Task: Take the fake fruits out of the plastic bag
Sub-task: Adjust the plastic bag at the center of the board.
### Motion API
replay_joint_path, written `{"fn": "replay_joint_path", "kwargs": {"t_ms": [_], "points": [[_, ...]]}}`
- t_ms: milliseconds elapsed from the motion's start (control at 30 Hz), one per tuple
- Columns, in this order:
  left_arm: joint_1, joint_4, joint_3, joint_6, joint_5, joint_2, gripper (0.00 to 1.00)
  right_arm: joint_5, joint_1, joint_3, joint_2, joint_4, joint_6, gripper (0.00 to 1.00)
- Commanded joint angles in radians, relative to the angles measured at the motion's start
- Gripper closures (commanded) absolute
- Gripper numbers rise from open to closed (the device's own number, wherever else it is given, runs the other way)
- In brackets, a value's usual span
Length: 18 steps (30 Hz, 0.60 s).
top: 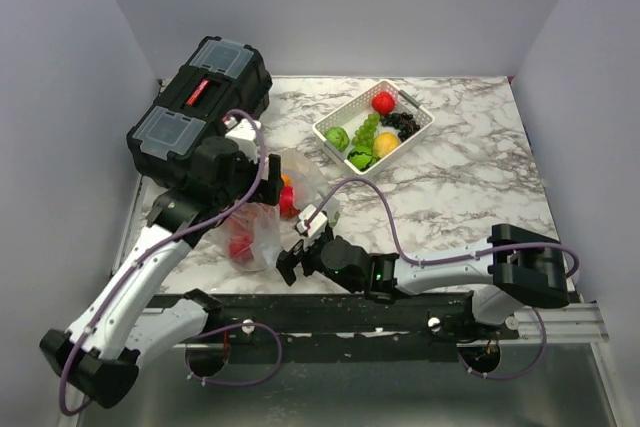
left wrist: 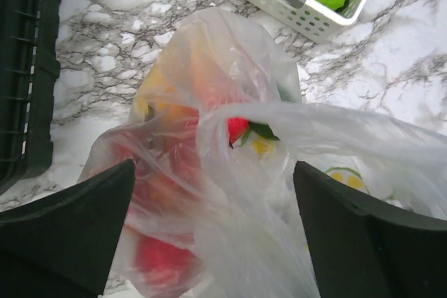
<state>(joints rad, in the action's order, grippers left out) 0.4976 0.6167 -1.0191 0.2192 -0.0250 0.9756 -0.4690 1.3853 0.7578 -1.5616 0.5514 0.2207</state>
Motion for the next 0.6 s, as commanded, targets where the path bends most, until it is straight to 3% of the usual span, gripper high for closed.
{"fn": "replay_joint_path", "kwargs": {"t_ms": [0, 100, 200, 500, 533, 567], "points": [[-0.002, 0.153, -0.029, 0.094, 0.045, -0.204, 0.01, 0.087, -0.002, -0.018, 0.002, 0.016, 0.008, 0.0], [-0.002, 0.192, 0.024, 0.128, 0.264, -0.323, 0.01, 0.145, -0.004, -0.027, -0.005, 0.058, 0.011, 0.0], [-0.002, 0.215, 0.072, 0.195, 0.394, -0.427, 0.01, 0.17, -0.003, -0.038, -0.017, 0.098, 0.03, 0.01], [-0.003, 0.254, 0.215, 0.335, 0.465, -0.465, 0.02, 0.164, -0.005, -0.052, -0.01, 0.114, 0.053, 0.07], [-0.003, 0.288, 0.209, 0.339, 0.412, -0.455, 0.13, 0.163, -0.006, -0.057, -0.001, 0.114, 0.051, 0.07], [-0.002, 0.341, 0.193, 0.348, 0.35, -0.447, 0.36, 0.155, -0.006, -0.064, 0.012, 0.109, 0.047, 0.07]]}}
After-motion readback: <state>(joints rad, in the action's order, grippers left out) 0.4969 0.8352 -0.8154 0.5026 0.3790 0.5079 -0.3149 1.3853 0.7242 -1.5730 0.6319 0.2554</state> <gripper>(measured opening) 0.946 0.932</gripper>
